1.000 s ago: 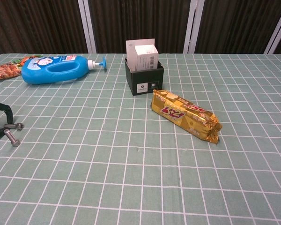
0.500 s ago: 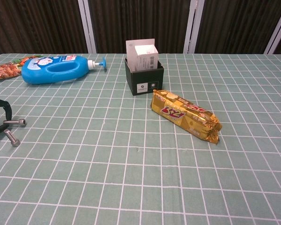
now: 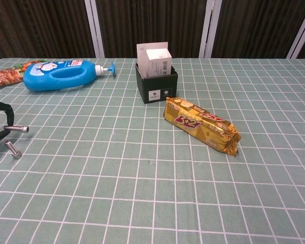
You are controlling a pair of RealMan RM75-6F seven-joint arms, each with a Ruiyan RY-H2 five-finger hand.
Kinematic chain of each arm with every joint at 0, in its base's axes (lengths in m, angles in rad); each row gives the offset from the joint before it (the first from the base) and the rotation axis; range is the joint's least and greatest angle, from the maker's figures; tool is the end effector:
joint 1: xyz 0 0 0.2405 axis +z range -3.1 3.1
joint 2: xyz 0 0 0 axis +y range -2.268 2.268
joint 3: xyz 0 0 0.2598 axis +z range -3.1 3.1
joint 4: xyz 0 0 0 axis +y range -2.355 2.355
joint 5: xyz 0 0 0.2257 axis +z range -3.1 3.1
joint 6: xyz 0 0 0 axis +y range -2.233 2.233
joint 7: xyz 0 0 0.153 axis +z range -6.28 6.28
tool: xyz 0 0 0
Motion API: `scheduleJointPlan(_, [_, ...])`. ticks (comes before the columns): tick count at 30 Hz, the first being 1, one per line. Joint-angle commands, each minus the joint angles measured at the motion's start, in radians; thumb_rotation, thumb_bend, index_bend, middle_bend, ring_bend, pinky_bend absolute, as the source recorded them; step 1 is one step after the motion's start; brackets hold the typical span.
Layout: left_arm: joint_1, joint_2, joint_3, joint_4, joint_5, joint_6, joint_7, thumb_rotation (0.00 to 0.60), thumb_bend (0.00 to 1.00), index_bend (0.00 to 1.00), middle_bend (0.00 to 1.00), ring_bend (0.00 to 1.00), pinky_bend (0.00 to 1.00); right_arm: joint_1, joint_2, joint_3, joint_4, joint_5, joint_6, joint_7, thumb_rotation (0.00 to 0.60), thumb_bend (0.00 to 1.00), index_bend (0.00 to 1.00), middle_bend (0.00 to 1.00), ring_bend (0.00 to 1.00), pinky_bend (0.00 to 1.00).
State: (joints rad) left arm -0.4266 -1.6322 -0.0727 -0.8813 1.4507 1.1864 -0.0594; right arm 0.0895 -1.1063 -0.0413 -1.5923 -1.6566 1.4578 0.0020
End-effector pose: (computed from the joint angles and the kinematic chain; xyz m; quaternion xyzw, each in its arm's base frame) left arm -0.3363 0.3237 0.0162 -0.6877 -0.3354 -0.3397 0.5470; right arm -0.3134 -0.1700 0.1264 0.6675 -0.3767 0.3700 0.5251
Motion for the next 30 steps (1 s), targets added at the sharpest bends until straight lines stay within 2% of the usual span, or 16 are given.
scheduleJointPlan(1, [0.002, 0.026, 0.006, -0.039, -0.002, 0.009, 0.129, 0.6, 0.41, 0.57, 1.0, 1.0, 1.0, 0.0, -0.001, 0.0, 0.0, 0.0, -0.001, -0.001, 0.6, 0.15, 0.0, 0.0, 0.0, 0.0])
scheduleJointPlan(4, [0.006, 0.044, 0.002, -0.086, -0.012, 0.018, 0.217, 0.6, 0.41, 0.56, 1.0, 1.0, 1.0, 0.001, 0.0, -0.002, 0.0, -0.002, -0.004, -0.002, 0.6, 0.15, 0.0, 0.0, 0.0, 0.0])
scheduleJointPlan(15, [0.009, 0.086, 0.005, -0.184, -0.037, -0.007, 0.297, 0.6, 0.41, 0.55, 1.0, 1.0, 1.0, -0.001, 0.003, -0.004, -0.003, -0.007, 0.003, 0.003, 0.6, 0.15, 0.0, 0.0, 0.0, 0.0])
scheduleJointPlan(25, [0.01, 0.097, 0.002, -0.23, -0.065, 0.009, 0.529, 0.6, 0.41, 0.54, 1.0, 1.0, 1.0, -0.002, 0.008, -0.006, -0.004, -0.011, 0.004, 0.008, 0.6, 0.15, 0.0, 0.0, 0.0, 0.0])
scheduleJointPlan(30, [0.011, 0.114, -0.001, -0.284, -0.096, 0.018, 0.711, 0.6, 0.41, 0.54, 1.0, 1.0, 1.0, -0.002, 0.008, -0.006, -0.005, -0.01, 0.004, 0.006, 0.6, 0.15, 0.0, 0.0, 0.0, 0.0])
